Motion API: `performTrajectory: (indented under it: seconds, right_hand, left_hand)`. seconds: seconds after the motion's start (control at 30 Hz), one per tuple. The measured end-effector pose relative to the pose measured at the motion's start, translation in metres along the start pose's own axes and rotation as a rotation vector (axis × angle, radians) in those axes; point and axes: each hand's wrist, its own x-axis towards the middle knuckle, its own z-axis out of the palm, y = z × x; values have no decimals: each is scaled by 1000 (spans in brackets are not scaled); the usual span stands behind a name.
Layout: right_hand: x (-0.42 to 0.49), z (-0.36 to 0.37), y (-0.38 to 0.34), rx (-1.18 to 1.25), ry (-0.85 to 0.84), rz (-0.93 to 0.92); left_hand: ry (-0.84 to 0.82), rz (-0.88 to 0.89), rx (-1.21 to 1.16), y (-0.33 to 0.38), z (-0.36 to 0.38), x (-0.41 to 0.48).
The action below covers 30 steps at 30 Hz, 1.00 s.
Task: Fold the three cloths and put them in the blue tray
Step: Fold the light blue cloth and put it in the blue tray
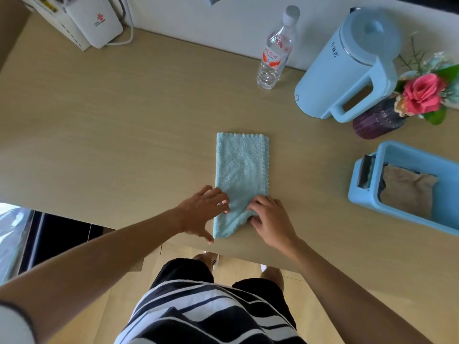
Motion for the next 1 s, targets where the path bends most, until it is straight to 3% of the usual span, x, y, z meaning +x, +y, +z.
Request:
performTrajectory:
  seconds: [0.2,0.4,0.53,0.73,1.0]
  right_hand:
    - [-6,-21,-4,486,-172,215]
    - [-34,-31,-7,800,-281,335]
    - [-40,-30,-8,709,-190,304]
    - [-18,-38,-5,725,17,323]
    - [29,-47,11,694,133,488]
  left_hand:
    - [244,-174,-228,14,10,-2]
    - [370,-376,-702,28,6,-5]
    - [315,-493,-809,25,-7,-7]
    - [382,-548,-923,12,-29,3]
    - [458,-596,-1058,-7,-40,31]
